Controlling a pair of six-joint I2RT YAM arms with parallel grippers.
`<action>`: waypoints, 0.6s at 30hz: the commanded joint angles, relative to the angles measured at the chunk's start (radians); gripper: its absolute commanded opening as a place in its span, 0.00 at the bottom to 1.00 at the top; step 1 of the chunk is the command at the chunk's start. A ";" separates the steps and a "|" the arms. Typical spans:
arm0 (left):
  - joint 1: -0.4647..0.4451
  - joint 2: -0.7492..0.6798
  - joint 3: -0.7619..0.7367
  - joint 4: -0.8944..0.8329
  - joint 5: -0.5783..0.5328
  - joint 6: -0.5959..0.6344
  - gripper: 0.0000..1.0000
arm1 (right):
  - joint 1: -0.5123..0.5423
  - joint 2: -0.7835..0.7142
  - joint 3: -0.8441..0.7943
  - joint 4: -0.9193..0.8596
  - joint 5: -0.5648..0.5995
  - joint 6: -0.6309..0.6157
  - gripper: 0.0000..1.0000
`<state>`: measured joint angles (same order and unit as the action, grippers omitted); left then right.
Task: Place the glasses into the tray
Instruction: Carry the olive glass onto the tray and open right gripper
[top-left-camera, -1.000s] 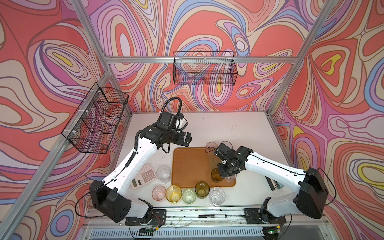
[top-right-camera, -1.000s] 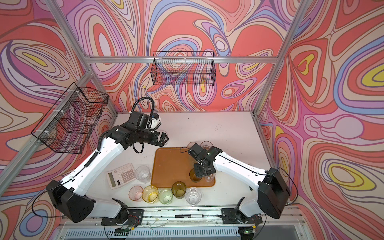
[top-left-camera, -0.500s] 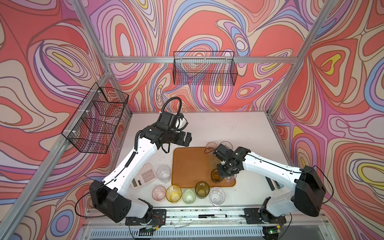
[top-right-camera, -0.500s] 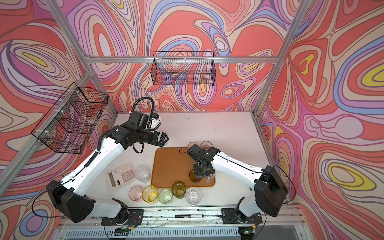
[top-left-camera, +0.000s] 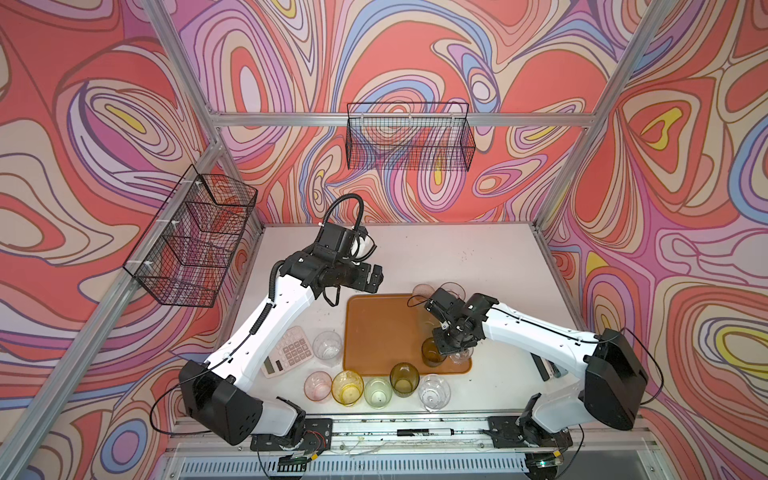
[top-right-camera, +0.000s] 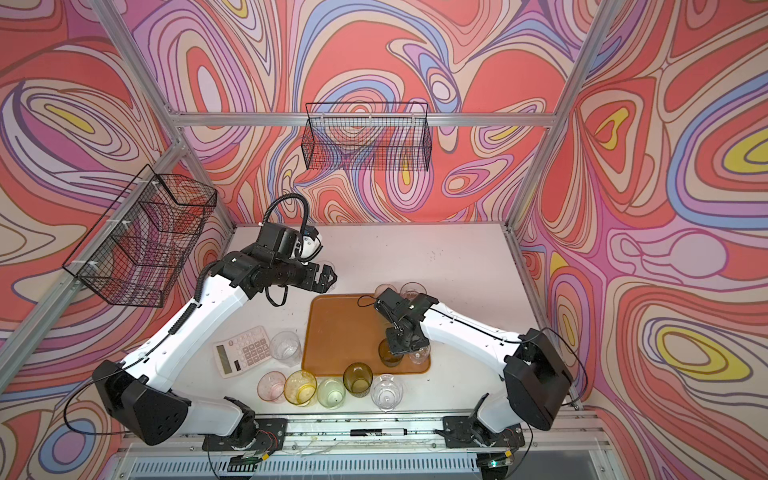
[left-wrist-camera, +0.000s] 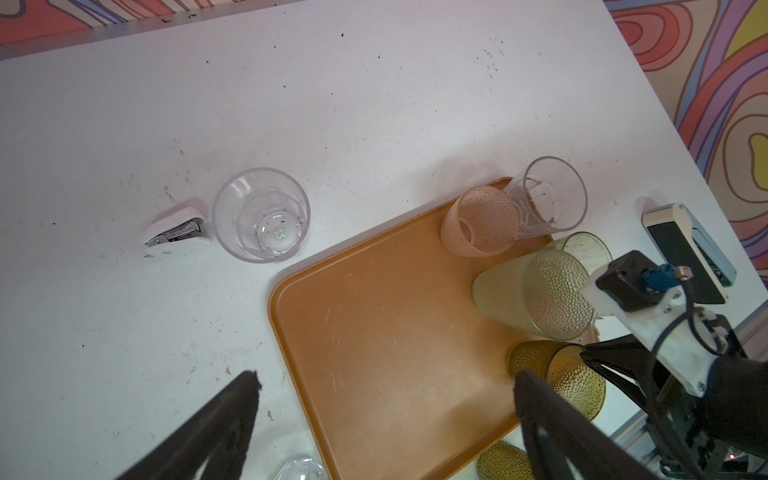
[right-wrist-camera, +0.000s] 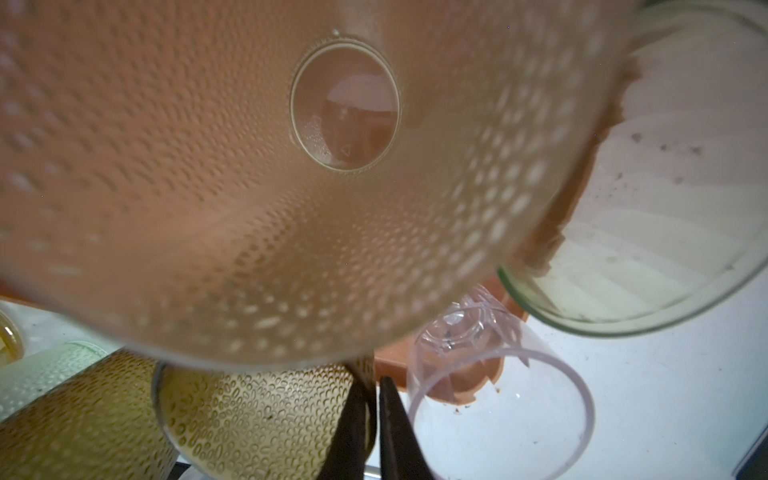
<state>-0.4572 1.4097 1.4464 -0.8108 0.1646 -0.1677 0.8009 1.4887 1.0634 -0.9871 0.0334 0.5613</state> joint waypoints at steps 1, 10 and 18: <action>0.006 -0.005 -0.001 -0.001 -0.008 0.015 0.97 | -0.002 0.003 0.007 -0.004 0.022 -0.002 0.11; 0.006 0.024 0.014 -0.022 -0.031 0.007 0.94 | -0.002 -0.024 0.036 -0.010 0.029 -0.011 0.19; 0.007 0.061 0.040 -0.033 -0.073 -0.013 0.88 | -0.002 -0.075 0.062 -0.004 0.040 -0.031 0.34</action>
<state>-0.4568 1.4456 1.4509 -0.8188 0.1261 -0.1699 0.8005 1.4502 1.0973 -0.9943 0.0486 0.5426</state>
